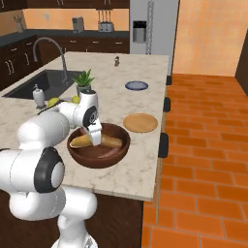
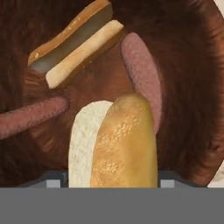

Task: Place one bun and one sausage from the bowl on each plate.

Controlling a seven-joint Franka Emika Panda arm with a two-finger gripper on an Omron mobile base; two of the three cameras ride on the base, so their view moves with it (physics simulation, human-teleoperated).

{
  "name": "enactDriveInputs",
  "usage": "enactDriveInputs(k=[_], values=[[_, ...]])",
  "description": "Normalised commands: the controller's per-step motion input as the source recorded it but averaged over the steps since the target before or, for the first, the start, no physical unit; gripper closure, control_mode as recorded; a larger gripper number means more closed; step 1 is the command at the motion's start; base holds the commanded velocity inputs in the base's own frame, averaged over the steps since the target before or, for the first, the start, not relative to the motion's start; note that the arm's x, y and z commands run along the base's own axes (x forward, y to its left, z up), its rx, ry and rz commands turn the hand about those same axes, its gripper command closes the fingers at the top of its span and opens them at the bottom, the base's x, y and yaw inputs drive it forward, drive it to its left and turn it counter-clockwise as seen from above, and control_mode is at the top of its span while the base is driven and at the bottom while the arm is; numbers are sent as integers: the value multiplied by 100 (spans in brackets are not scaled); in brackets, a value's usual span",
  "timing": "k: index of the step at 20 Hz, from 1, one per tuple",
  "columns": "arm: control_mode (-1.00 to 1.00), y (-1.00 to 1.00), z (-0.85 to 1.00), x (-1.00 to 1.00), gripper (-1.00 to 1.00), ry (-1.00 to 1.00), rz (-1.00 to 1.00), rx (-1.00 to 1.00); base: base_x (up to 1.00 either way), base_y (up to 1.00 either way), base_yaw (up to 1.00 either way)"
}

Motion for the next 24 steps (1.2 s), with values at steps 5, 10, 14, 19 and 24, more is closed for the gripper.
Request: enactDriveInputs(k=[5,10,14,19,24], values=[[100,-8,16,-60,100,5,0,0,-40,-37,-2],[100,0,0,0,100,0,0,0,-74,-100,-1],[100,0,0,0,100,0,0,0,-8,-100,0],[100,0,0,0,100,0,0,0,32,-100,0],[100,0,0,0,100,0,0,0,98,-96,14]])
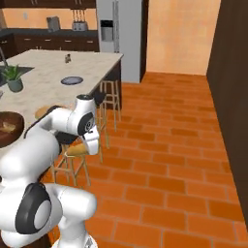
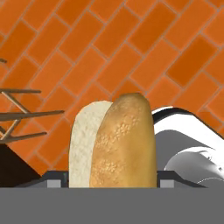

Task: Place one bun and one sausage from the bowl on each plate.

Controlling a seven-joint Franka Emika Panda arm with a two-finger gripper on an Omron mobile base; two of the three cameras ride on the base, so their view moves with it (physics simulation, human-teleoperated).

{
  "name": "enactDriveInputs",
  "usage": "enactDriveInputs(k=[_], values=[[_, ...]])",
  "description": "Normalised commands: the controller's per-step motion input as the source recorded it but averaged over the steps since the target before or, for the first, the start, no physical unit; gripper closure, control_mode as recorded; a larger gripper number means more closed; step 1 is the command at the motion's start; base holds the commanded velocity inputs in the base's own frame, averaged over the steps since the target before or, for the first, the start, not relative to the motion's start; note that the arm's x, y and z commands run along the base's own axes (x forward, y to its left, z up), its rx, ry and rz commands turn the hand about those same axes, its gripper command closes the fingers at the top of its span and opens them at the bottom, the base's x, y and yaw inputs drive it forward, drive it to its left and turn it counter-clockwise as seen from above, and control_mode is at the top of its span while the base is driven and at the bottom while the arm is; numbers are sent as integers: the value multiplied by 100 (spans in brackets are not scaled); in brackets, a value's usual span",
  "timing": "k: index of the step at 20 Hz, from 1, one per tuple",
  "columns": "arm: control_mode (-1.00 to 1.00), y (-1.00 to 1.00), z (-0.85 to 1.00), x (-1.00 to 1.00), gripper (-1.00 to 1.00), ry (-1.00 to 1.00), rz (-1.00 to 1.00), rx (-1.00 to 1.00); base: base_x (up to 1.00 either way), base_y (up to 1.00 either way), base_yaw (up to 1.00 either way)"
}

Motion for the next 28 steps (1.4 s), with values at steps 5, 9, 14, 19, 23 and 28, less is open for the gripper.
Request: enactDriveInputs(k=[5,9,14,19,23,28], values=[[100,0,0,0,100,0,0,0,100,-73,19],[100,0,0,0,100,0,0,0,100,-46,25],[100,0,0,0,100,0,0,0,100,-34,48],[100,0,0,0,100,0,0,0,100,-70,33],[100,0,0,0,100,0,0,0,100,-74,27],[100,0,0,0,100,0,0,0,100,-48,56]])
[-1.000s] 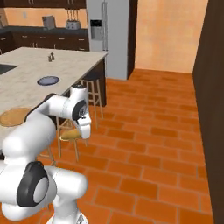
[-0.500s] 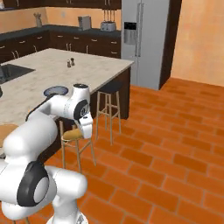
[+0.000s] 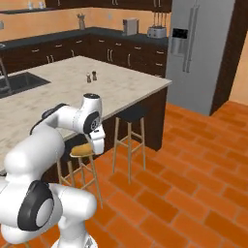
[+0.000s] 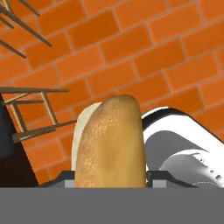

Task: Place one bun and one sausage from the bowl on each plate.

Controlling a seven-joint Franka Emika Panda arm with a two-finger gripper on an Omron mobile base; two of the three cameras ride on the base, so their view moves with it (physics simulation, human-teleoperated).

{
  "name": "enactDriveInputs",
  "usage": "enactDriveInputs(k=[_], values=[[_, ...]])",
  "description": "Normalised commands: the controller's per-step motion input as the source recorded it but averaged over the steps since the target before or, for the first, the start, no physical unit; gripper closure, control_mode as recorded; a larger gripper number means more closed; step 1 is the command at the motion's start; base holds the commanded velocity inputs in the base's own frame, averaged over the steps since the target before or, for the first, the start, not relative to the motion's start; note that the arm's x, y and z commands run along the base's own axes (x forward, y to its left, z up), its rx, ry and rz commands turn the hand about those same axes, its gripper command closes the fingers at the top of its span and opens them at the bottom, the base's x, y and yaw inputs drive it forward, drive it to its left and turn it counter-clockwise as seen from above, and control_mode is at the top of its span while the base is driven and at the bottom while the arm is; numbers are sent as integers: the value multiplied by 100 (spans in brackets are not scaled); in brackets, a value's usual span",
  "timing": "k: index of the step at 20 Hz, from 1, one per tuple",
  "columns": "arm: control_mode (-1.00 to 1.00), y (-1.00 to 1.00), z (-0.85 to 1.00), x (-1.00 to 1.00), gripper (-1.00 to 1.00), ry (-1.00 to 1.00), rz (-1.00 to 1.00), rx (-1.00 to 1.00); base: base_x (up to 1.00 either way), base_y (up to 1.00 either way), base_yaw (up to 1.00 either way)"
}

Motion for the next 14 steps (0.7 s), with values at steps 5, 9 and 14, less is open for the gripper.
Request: enactDriveInputs(k=[5,9,14], values=[[100,0,0,0,100,0,0,0,100,-45,57],[100,0,0,0,100,0,0,0,82,0,65],[100,0,0,0,100,0,0,0,98,15,46]])
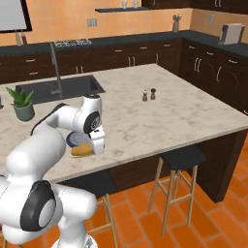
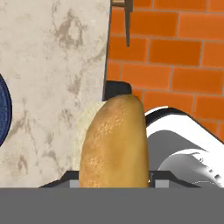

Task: Place one bun and one sausage from the bowl on each plate.

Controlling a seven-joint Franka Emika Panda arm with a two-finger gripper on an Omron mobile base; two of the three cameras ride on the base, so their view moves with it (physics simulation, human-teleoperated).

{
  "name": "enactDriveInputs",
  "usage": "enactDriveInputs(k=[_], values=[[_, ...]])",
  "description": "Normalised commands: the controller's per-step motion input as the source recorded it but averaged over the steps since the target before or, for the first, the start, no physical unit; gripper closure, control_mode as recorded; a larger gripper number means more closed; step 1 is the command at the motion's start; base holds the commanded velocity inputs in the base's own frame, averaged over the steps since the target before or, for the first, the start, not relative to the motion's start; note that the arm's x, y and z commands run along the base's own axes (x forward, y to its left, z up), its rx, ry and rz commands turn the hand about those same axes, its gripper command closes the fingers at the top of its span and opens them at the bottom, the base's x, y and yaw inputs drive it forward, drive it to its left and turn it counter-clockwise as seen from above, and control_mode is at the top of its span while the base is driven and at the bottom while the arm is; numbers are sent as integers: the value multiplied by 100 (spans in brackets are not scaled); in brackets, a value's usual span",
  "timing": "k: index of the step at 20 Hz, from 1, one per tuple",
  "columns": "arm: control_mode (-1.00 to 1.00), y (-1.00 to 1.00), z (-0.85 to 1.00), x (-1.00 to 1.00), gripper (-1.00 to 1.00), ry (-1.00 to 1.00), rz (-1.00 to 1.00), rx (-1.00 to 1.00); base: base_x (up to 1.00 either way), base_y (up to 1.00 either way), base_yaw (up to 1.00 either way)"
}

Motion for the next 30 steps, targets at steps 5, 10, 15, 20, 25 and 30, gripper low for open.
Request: enactDriveInputs(k=[5,10,15,20,25,30], values=[[-100,3,0,60,100,0,9,0,40,7,11],[-100,21,0,100,100,0,6,1,0,0,0],[-100,63,-11,100,100,2,-1,2,0,0,0],[-100,49,-43,100,100,1,-2,-1,0,0,0],[-100,7,-64,76,-100,0,0,-2,0,0,0],[-100,7,-27,35,-100,-2,0,0,0,0,0]])
